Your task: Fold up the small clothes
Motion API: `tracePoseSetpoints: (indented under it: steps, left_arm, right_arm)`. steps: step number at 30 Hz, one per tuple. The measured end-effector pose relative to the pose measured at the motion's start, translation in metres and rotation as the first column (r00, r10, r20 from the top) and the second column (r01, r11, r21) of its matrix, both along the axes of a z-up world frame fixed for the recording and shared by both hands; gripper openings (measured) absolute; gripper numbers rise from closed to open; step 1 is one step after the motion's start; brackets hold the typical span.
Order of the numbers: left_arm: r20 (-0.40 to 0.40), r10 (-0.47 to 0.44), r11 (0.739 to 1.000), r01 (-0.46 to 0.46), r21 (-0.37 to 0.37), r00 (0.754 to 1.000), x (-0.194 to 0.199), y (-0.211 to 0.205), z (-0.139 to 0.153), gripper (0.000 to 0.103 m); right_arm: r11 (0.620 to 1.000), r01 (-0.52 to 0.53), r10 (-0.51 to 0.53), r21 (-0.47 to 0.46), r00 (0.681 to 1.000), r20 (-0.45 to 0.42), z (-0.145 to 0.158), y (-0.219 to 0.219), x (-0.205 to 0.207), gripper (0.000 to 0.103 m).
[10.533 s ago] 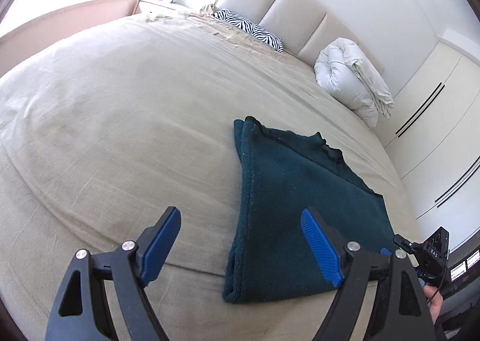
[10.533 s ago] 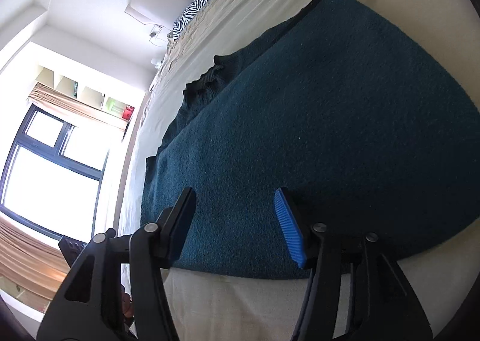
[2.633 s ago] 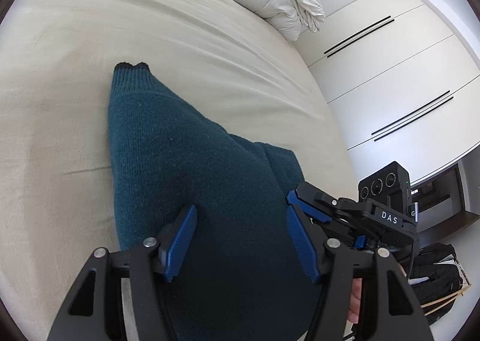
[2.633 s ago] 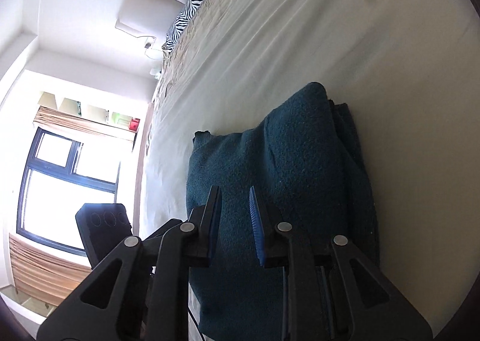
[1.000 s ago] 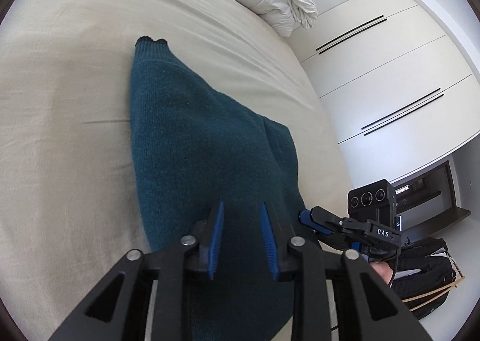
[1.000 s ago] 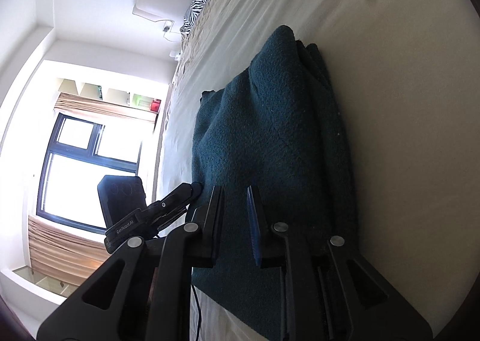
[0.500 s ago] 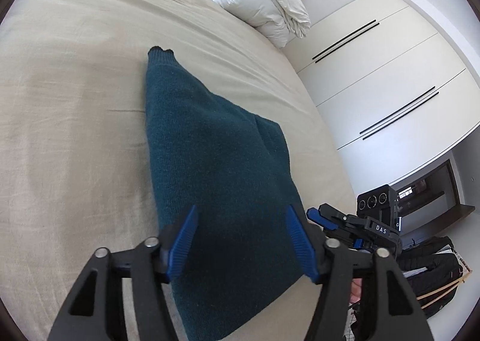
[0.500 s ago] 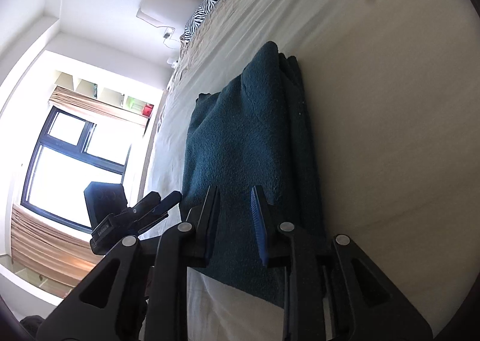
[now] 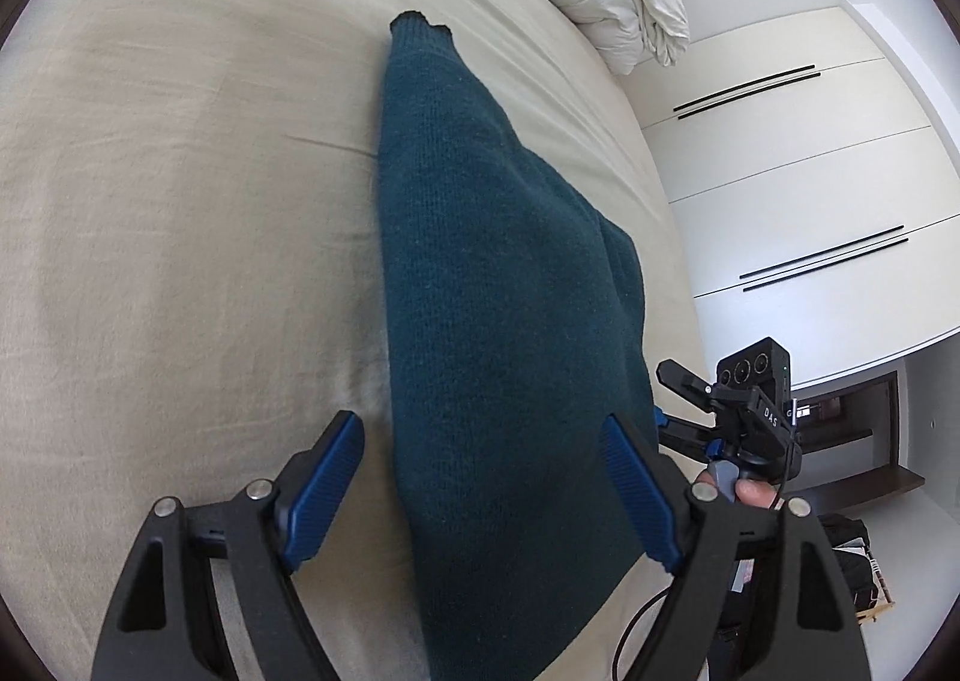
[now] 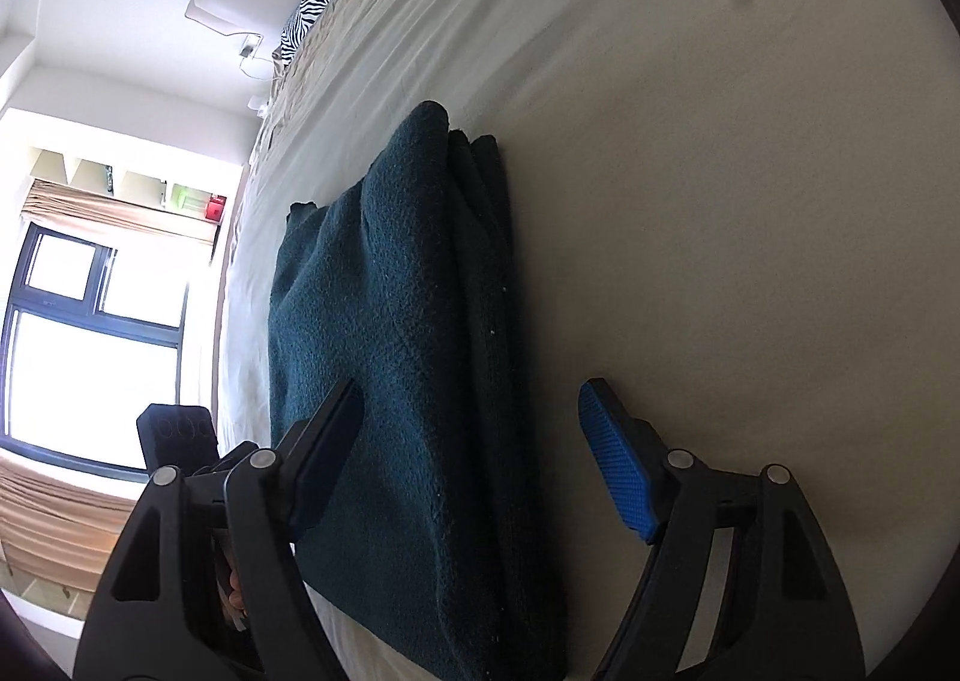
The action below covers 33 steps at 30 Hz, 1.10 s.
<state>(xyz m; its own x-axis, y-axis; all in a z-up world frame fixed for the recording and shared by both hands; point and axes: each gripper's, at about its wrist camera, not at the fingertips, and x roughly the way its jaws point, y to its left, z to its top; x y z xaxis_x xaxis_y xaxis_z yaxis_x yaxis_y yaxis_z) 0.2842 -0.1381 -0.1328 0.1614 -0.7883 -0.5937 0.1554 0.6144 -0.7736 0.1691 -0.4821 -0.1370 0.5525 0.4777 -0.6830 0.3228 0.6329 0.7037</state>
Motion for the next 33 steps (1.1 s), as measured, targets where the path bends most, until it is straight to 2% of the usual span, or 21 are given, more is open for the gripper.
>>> tracePoseSetpoints:
  steps: [3, 5, 7, 10, 11, 14, 17, 20, 26, 33]
  left_arm:
    - [-0.027, -0.056, 0.998, 0.057, 0.040, 0.998, 0.007, -0.022, -0.001, 0.083]
    - [-0.003, -0.075, 0.991, 0.075, 0.108, 0.997, 0.008, -0.035, 0.003, 0.083]
    - [0.004, -0.077, 0.987, 0.076, 0.142, 0.997, 0.007, -0.042, 0.004, 0.081]
    - [0.001, -0.062, 0.981, 0.060, 0.182, 0.998, 0.008, -0.041, 0.003, 0.063]
    - [-0.008, -0.054, 0.982, 0.055, 0.179, 0.999, 0.009, -0.039, 0.003, 0.058]
    - [-0.008, -0.047, 0.982, 0.047, 0.184, 0.999, 0.008, -0.037, 0.005, 0.050]
    - [0.028, -0.048, 0.974, 0.040, 0.221, 0.998, -0.001, -0.038, 0.016, 0.045]
    - [0.062, -0.055, 0.966, 0.037, 0.256, 0.997, -0.015, -0.034, 0.033, 0.043]
    - [0.167, -0.092, 0.948, 0.035, 0.317, 0.982, -0.066, 0.005, 0.077, 0.043]
    - [0.238, -0.084, 0.930, -0.010, 0.367, 0.968, -0.151, 0.075, 0.106, 0.043]
  right_arm:
    - [1.000, -0.014, 0.014, 0.000, 1.000, -0.016, -0.003, 0.004, 0.018, 0.073]
    - [0.999, -0.040, 0.040, 0.002, 0.999, -0.022, 0.002, 0.013, 0.022, 0.069]
    - [0.998, -0.062, 0.062, -0.013, 0.997, -0.036, 0.001, 0.020, 0.030, 0.065]
    - [0.995, -0.076, 0.072, -0.066, 0.996, -0.060, 0.004, 0.030, 0.035, 0.050]
    - [0.993, -0.078, 0.072, -0.084, 0.995, -0.068, 0.006, 0.033, 0.035, 0.041]
    - [0.984, -0.084, 0.073, -0.157, 0.994, -0.076, 0.018, 0.043, 0.031, 0.032]
    - [0.951, -0.100, 0.080, -0.293, 0.994, -0.079, 0.033, 0.064, 0.030, 0.024]
    - [0.899, -0.124, 0.100, -0.421, 0.992, -0.079, 0.056, 0.091, 0.024, 0.022]
    - [0.818, -0.158, 0.169, -0.553, 0.985, -0.032, 0.101, 0.155, -0.012, 0.021]
    - [0.791, -0.179, 0.256, -0.585, 0.965, 0.050, 0.127, 0.246, -0.077, 0.021]
